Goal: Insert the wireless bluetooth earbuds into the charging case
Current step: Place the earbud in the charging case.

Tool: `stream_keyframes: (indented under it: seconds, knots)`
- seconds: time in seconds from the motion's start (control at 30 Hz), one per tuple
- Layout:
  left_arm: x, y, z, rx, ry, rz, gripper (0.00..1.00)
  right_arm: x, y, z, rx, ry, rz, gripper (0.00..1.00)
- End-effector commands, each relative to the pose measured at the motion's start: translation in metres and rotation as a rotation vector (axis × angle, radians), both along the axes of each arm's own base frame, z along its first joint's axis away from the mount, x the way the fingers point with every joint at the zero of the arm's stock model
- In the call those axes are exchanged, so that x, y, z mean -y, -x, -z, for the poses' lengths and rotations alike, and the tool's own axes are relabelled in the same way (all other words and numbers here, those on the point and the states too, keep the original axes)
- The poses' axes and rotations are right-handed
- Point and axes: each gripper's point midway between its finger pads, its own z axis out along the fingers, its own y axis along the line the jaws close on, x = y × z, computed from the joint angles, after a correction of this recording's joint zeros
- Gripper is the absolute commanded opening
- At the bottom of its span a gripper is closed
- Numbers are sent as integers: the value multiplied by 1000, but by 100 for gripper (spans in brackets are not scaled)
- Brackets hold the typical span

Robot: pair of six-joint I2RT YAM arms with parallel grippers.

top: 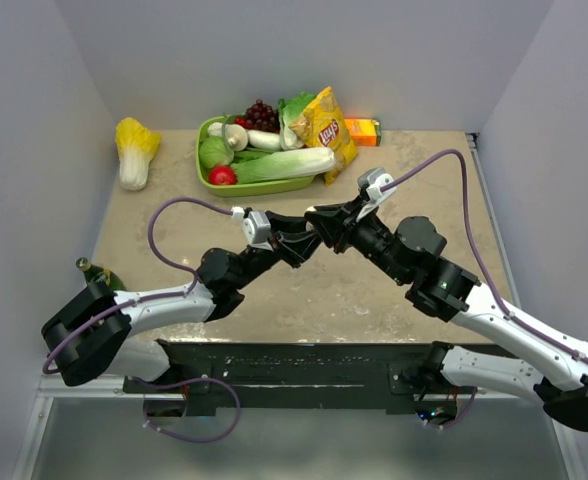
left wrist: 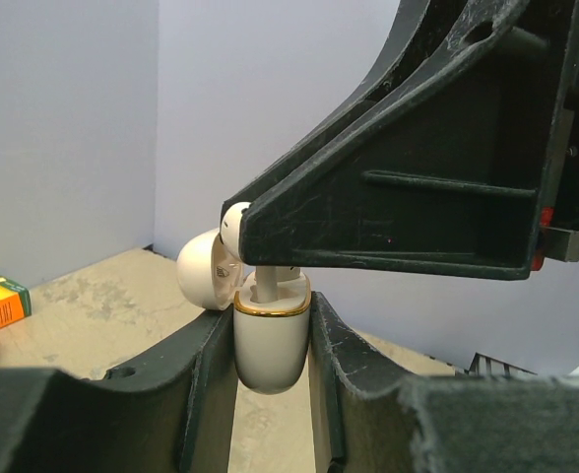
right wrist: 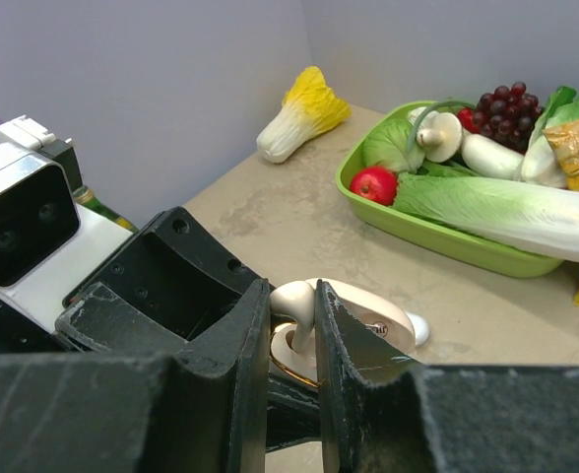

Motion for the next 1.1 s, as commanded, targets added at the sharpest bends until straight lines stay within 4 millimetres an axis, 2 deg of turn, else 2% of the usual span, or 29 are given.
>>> stream_keyframes:
  seconds: [0.0,0.27,0.67,0.73,0.77,0.87,1.07]
  knots:
    - [-18,10,-61,146,157,-23,0,-3,6,-6,8,-25,-27,0]
    - [-17,9,-63,148,159,-25,0,-4,11,-7,3,-34,-48,0]
    - [-17,9,-66,154,164,-26,0,-2,13,2,-14,-21,-40,0]
    - [-17,9,-65,153,163,-26,0,1,12,-1,-18,-27,-25,8]
    - [-17,10,-66,153,164,-24,0,3,10,-2,-23,-33,-9,20]
    - [-18,9,-63,150,161,-25,0,9,8,-8,-30,-58,23,33]
    - [-20,10,-61,146,163,-28,0,22,5,-26,-28,-106,83,42]
